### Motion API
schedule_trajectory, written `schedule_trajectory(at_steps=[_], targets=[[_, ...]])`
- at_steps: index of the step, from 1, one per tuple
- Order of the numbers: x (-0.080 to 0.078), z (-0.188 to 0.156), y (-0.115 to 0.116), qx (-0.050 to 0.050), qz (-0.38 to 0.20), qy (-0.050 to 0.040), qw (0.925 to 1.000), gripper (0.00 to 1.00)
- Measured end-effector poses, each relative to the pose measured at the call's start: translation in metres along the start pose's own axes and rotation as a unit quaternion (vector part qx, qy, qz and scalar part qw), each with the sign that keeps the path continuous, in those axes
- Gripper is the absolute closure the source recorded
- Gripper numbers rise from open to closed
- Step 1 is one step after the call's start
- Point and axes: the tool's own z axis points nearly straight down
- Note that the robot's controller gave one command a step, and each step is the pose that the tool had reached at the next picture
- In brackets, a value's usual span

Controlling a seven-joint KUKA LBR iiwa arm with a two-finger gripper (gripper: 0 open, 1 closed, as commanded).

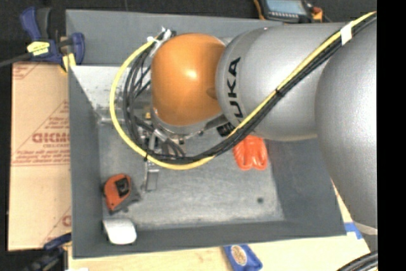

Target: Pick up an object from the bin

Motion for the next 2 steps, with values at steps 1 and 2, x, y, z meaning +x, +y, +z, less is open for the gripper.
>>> schedule_trajectory(at_steps=[1,2], targets=[[-0.002,-0.005,-0.001,-0.001,0.002,-0.0039,1.0,0.0],[0.016,0.037,0.007,-0.002,0.013,-0.0076,0.9999,0.0]])
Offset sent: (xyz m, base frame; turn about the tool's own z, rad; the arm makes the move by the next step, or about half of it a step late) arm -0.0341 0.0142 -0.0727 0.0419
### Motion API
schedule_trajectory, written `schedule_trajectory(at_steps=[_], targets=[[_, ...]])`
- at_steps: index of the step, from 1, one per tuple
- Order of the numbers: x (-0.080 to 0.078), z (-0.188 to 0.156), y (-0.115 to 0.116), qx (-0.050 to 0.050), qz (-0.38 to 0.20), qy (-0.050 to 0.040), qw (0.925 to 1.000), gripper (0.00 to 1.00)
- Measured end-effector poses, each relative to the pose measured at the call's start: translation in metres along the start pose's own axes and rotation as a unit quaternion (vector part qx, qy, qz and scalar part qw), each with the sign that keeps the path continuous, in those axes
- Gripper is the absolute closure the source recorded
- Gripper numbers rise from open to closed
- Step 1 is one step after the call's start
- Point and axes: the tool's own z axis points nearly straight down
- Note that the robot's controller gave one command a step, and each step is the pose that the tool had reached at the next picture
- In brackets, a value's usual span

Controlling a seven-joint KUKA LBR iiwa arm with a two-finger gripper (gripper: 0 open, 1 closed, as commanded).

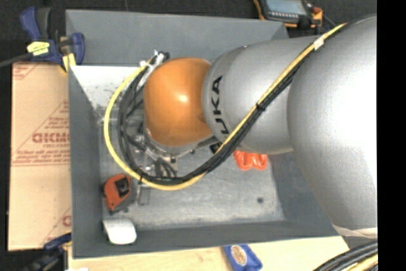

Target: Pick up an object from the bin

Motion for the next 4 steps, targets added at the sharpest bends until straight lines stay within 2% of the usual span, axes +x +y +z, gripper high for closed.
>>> schedule_trajectory(at_steps=[1,2,3,4], targets=[[0.009,0.04,0.006,0.002,-0.033,0.0043,0.9995,0.0],[-0.008,0.088,0.016,0.002,-0.022,0.0056,0.9997,1.0],[-0.008,0.088,0.016,0.002,-0.021,0.0057,0.9998,1.0],[-0.014,0.074,0.021,0.002,-0.025,0.0058,0.9997,1.0]])
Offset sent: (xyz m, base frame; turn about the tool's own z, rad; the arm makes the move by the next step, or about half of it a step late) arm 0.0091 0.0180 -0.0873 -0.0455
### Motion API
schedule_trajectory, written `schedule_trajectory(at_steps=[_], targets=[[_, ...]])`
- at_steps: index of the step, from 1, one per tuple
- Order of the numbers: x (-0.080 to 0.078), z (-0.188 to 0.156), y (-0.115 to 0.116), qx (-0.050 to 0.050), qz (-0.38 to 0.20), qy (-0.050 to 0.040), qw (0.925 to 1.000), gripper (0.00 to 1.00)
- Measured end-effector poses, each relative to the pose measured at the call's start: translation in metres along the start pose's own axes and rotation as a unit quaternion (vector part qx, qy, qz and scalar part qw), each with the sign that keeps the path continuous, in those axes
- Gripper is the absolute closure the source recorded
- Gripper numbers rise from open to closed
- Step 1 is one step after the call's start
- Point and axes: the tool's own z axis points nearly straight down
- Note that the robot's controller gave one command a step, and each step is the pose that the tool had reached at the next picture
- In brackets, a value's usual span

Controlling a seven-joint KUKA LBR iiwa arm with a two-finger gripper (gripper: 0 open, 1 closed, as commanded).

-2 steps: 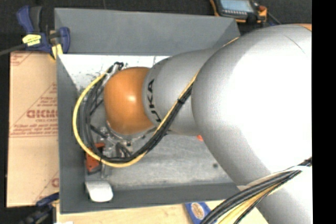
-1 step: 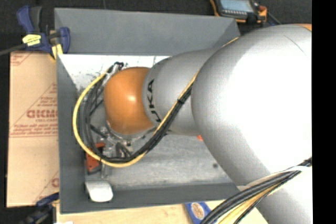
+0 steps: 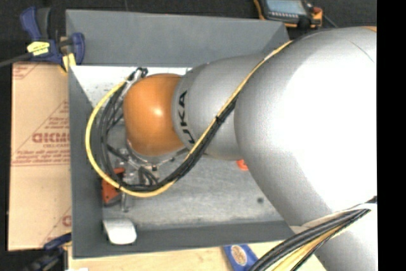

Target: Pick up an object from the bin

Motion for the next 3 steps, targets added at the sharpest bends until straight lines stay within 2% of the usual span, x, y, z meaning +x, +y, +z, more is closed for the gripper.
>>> schedule_trajectory(at_steps=[1,2,3], targets=[[-0.0061,-0.028,-0.0165,0.0,-0.008,-0.0003,1.0,1.0],[-0.0133,-0.0317,-0.015,0.0,-0.009,-0.0017,1.0,1.0],[-0.0136,-0.0323,-0.0127,0.0,-0.01,-0.0013,0.9999,1.0]])
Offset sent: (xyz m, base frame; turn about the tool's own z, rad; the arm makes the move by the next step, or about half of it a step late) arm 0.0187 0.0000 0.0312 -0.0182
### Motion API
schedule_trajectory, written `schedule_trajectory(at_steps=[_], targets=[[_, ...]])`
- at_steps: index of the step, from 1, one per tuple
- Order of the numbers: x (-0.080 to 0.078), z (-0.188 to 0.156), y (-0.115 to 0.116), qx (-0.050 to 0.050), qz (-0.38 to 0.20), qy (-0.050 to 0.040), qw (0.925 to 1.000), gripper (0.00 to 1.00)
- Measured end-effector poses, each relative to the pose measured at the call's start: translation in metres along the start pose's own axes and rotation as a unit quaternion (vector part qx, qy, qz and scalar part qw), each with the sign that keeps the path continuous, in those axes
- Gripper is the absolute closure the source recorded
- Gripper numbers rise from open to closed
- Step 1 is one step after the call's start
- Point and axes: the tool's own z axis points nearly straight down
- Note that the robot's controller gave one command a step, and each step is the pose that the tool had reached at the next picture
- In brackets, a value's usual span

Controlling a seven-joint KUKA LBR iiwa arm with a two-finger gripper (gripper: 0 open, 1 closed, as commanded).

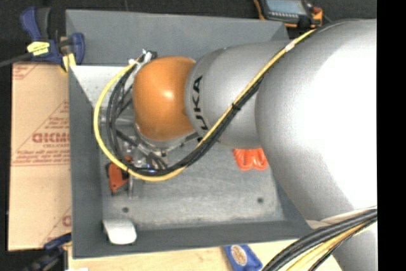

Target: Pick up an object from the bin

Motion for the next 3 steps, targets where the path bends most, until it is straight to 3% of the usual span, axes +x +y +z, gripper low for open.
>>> schedule_trajectory(at_steps=[1,2,3], targets=[[-0.01,0.0,-0.016,0.0,-0.011,-0.0014,0.9999,1.0],[-0.002,-0.004,0.001,0.001,-0.012,0.0001,0.9999,1.0],[0.021,-0.058,0.014,0.002,-0.021,0.004,0.9998,1.0]])
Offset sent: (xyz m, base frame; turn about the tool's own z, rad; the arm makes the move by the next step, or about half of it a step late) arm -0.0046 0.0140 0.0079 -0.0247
